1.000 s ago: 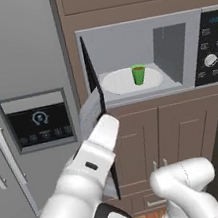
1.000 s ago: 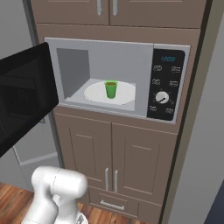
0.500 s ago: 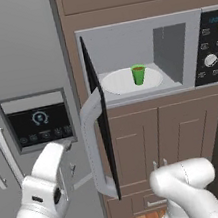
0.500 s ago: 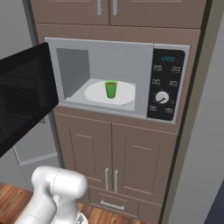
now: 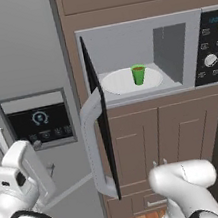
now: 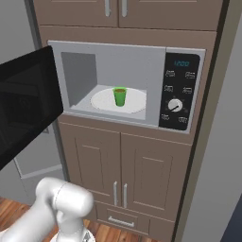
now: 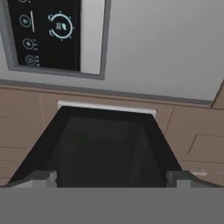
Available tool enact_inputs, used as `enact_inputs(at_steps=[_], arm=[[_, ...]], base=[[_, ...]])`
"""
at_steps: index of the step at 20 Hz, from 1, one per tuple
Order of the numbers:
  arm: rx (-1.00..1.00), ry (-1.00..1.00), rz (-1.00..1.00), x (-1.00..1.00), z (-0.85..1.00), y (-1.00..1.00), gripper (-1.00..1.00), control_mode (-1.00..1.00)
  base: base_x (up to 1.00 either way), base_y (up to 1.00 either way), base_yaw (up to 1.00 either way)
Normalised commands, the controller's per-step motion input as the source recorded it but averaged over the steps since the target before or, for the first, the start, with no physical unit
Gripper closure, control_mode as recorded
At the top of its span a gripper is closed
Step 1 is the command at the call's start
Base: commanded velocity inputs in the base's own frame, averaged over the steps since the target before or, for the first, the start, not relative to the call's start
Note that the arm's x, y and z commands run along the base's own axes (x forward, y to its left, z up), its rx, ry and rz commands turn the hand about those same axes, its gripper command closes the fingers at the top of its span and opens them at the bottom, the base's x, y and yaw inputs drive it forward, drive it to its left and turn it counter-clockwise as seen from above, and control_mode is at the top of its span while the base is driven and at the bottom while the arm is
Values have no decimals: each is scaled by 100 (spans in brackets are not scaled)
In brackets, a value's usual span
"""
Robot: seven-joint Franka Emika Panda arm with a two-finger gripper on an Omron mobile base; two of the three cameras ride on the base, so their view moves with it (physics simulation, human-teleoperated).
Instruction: Place the microwavable item in the microwave. Then, close the microwave door and press the start button.
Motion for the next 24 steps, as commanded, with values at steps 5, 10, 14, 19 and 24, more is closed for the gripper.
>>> enact_inputs(at_steps=[5, 10, 14, 19, 24], arm=[[0, 20, -1, 98, -8, -25, -100, -100], [3, 6, -1, 52, 0, -87, -100, -100], [8, 1, -5, 7, 0, -100, -100, -100], [11, -1, -5, -16, 0, -100, -100, -100], [12, -5, -6, -24, 12, -100, -100, -100]], base=[[0, 0, 0], [0, 0, 0], [0, 0, 0], [0, 0, 0], [0, 0, 0]])
